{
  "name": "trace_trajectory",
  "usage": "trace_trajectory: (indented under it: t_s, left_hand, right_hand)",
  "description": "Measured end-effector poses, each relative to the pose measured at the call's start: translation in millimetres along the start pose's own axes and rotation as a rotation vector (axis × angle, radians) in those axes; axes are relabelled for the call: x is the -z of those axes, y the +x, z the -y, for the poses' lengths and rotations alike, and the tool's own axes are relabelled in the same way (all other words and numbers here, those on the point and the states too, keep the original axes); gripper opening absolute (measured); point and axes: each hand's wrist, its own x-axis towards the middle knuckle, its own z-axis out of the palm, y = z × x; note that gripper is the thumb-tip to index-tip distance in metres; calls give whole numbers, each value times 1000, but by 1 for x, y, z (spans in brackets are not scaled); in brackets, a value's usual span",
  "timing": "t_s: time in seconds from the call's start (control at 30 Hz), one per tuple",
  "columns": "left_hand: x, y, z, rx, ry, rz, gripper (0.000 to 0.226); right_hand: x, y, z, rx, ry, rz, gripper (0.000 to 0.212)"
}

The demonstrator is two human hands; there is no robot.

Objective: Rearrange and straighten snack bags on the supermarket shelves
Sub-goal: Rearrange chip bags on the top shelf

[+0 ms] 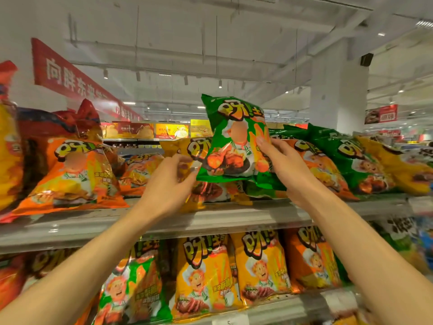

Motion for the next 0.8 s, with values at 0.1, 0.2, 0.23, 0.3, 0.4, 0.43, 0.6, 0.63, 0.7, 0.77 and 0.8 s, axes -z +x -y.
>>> trace_trajectory:
  t_s: [0.1,0.2,0.23,0.3,0.4,0.43,0.6,0.63,0.7,0.77,0.8]
  left_hand:
    - [-11,-2,2,-12,136,7,54]
    - [-15,1,7,128,128,46,71]
    - [-16,3,9,160,98,85,78]
    - [-18,4,10,180,31,161,91]
    - [-20,3,11,148,0,175,98]
    - [-21,3,12,137,-4,160,97]
    - [-20,0,16,93,5,132,84]
    - [-19,0,16,91,10,132,83]
    - [-18,0,17,94,39,130,80]
    - [-18,1,17,113,64,147,74]
    - [-18,1,18,120,59,152,75]
  right_hand:
    - [7,1,-4,-13,39,-8,69]
    - [15,3,-8,-5,52,-27,66]
    - [17,4,-10,-7,53,-28,65]
    - [21,5,-13,-27,58,-10,62]
    - [22,4,-16,-47,55,15,62]
    - [22,3,-16,-42,44,16,64]
    - [19,0,-17,-22,18,10,61]
    - [19,0,-17,-22,24,12,62]
    - [19,-1,-17,-17,34,20,72]
    - [20,-2,-19,-10,32,27,87]
    - [20,-2,-19,-8,31,33,93]
